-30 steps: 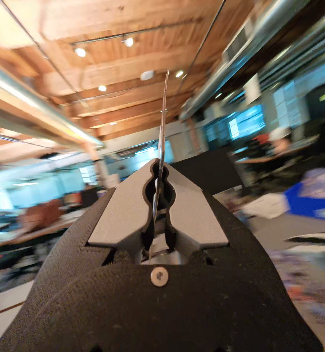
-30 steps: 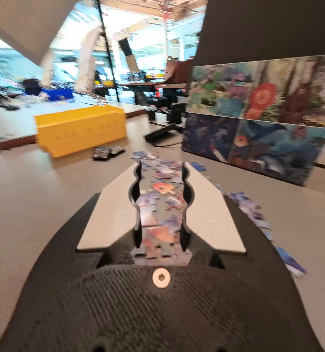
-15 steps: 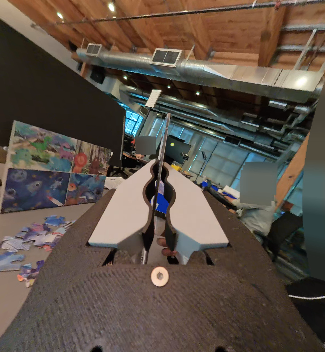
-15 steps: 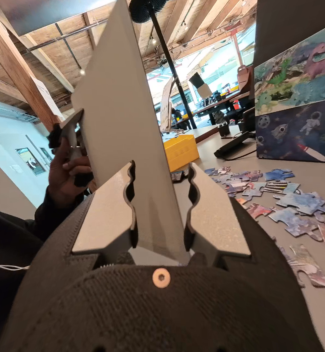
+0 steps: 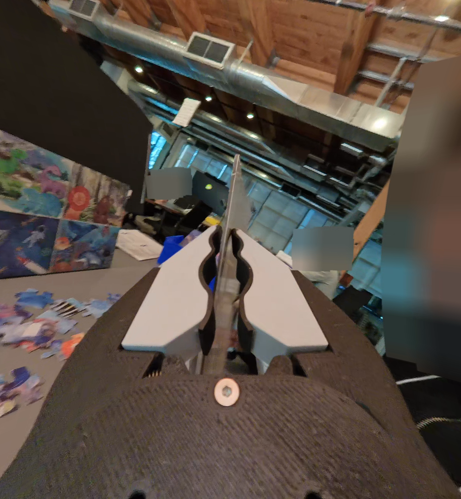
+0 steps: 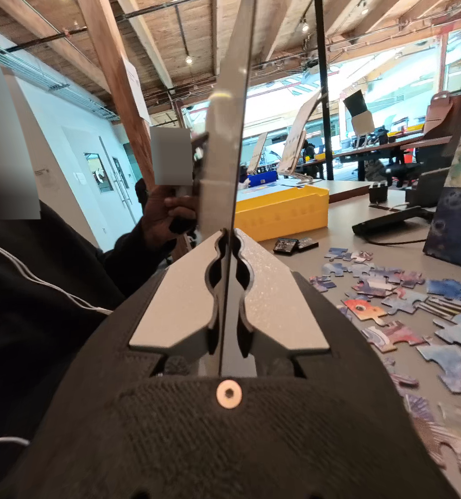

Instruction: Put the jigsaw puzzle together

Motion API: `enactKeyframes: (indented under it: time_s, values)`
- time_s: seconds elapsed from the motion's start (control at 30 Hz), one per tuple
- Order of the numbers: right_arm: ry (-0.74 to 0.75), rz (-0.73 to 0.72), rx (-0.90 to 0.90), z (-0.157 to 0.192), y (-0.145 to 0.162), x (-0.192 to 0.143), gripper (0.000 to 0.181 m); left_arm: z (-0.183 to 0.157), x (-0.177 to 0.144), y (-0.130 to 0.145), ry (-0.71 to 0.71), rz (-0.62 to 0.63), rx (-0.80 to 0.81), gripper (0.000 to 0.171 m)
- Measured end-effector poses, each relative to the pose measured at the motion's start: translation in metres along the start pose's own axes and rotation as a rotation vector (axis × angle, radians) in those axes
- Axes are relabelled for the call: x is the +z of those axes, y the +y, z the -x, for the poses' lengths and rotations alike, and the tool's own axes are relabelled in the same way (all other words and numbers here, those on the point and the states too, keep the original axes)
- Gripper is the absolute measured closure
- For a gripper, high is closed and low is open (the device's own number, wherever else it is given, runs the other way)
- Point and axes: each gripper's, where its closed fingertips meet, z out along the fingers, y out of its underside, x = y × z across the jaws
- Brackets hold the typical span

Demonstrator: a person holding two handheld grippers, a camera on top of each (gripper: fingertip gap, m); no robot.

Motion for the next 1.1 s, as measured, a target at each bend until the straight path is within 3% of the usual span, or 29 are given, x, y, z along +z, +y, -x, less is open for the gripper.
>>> enactKeyframes:
  time_s: [0.13, 0.27, 0.43, 0.57, 0.67, 0.77, 0.87, 0.97, 1.1]
  values:
    - [0.107, -0.061, -0.036, -0.011, -0.044, -0.032, 0.181, 0.032, -0.008, 0.006, -0.15, 0.056, 0.022, 0.121]
    - [0.261, -0.074, -0.238, -0.009, -0.085, -0.085, 0.181, 0.044, -0.015, 0.036, -0.189, 0.18, 0.027, 0.108]
    - [0.361, -0.153, -0.428, 0.026, -0.135, -0.125, 0.181, 0.048, -0.011, 0.11, -0.16, 0.462, -0.024, 0.107]
    - [0.53, -0.019, -0.696, 0.047, -0.14, -0.134, 0.181, 0.055, -0.01, 0.214, -0.164, 0.868, 0.041, 0.107]
    - [0.563, 0.123, -0.864, 0.066, -0.121, -0.134, 0.181, 0.065, -0.015, 0.281, -0.211, 1.098, 0.215, 0.108]
    - [0.505, 0.34, -0.969, 0.088, -0.071, -0.13, 0.181, 0.049, 0.003, 0.306, -0.156, 1.107, 0.202, 0.124]
    - [0.481, 0.641, -0.992, 0.109, -0.022, -0.142, 0.181, 0.076, 0.013, 0.303, -0.257, 1.146, 0.431, 0.158]
    - [0.466, 0.83, -1.023, 0.134, 0.006, -0.156, 0.181, 0.095, 0.033, 0.302, -0.31, 1.135, 0.498, 0.156]
    - [0.425, 0.92, -1.011, 0.145, 0.049, -0.16, 0.18, 0.117, 0.07, 0.305, -0.335, 1.137, 0.468, 0.159]
